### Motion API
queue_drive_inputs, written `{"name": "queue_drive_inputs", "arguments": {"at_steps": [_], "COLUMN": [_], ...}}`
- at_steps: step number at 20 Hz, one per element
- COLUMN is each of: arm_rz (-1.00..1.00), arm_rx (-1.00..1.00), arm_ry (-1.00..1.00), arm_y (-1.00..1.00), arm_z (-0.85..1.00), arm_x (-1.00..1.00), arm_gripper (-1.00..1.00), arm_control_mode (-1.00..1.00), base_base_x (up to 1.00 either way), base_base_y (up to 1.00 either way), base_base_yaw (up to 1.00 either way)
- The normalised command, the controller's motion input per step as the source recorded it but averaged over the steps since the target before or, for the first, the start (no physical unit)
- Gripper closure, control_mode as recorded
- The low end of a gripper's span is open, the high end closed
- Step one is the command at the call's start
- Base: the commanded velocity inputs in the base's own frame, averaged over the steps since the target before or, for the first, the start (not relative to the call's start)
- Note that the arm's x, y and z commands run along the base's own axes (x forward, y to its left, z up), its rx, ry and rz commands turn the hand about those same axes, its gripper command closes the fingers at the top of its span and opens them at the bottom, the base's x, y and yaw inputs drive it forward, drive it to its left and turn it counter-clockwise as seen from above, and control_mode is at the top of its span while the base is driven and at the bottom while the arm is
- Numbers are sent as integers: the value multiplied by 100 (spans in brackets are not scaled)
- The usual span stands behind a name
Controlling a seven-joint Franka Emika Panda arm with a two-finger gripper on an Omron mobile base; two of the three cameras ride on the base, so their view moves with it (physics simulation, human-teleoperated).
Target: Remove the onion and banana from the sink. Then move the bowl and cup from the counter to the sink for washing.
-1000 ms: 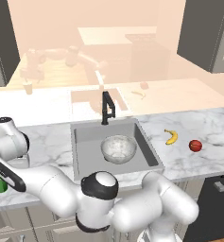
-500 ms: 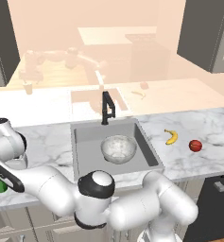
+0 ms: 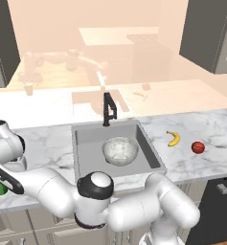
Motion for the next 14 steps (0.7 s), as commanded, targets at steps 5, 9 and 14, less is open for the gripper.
{"name": "queue_drive_inputs", "arguments": {"at_steps": [5, 9, 14], "arm_rz": [-1, -2, -2], "arm_rx": [-1, -2, -1], "arm_ry": [2, 1, 1], "arm_y": [3, 2, 0], "arm_z": [-8, -10, -10], "arm_x": [0, 0, 0], "arm_gripper": [-100, -100, -100], "arm_control_mode": [-100, -100, -100], "base_base_x": [0, 0, 0], "base_base_y": [0, 0, 0], "base_base_yaw": [0, 0, 0]}}
